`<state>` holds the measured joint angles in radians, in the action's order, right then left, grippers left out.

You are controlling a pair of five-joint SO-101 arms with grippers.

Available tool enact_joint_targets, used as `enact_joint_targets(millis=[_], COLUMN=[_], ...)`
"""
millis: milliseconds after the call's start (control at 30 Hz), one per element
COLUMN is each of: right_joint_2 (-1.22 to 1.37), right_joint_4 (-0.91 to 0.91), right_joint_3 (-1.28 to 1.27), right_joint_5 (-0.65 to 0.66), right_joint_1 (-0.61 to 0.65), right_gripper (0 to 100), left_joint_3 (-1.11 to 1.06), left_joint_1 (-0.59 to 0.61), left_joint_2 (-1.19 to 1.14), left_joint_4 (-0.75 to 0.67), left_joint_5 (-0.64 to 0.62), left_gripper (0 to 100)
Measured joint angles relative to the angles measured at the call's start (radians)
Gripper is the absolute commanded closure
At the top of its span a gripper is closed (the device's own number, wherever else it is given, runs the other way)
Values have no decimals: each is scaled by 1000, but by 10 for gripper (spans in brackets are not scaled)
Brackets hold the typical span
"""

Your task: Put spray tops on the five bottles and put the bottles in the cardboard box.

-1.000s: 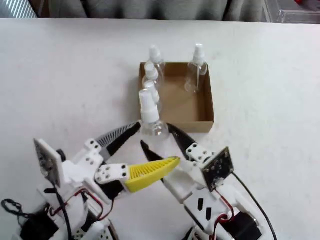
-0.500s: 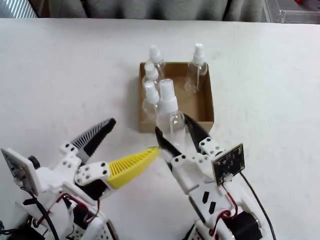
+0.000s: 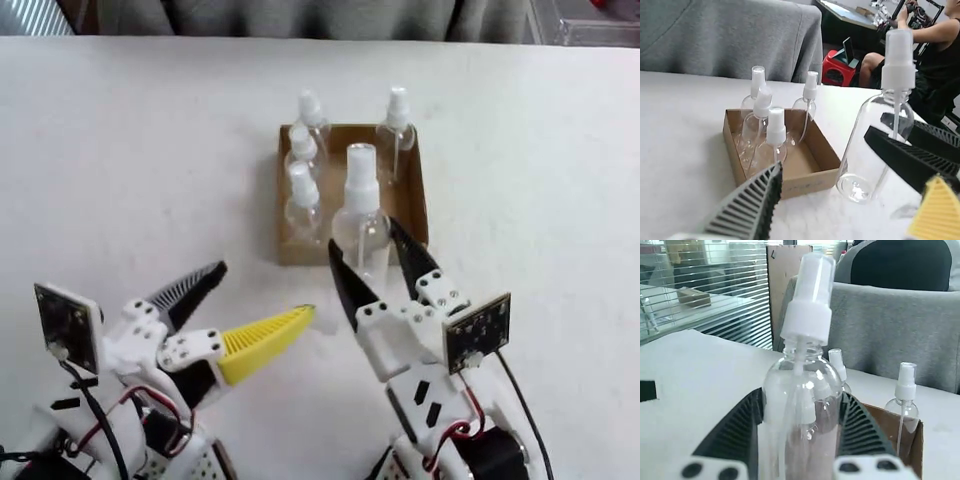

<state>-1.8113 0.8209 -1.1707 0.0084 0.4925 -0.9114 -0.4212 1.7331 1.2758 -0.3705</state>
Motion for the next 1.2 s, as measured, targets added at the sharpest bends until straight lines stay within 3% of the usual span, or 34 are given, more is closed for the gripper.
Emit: enact_joint_targets(millis=[233,533,633,767,900,1200], right_joint_2=[0,2,6,5,5,98], right_joint_4=[-190,-465,-528,-583,-595,-690], right_joint_3=[-3,-124,-160,-181,-181,-180], right_joint_5=[12,75,75,75,75,75], right_joint_1=[-120,-138,-133,-133,-133,-146], right_gripper=[983,983,983,983,983,983], left_joint_3=[-14,-184,-192,-192,-192,-307], left_joint_1=[2,-2,0,5,64,218], left_joint_2=[0,0,0,0,0,0], left_joint_4=[84,84,84,68,-2,-77], left_joint_5=[0,0,0,0,89,163], left_gripper=[593,604,716,973,919,978])
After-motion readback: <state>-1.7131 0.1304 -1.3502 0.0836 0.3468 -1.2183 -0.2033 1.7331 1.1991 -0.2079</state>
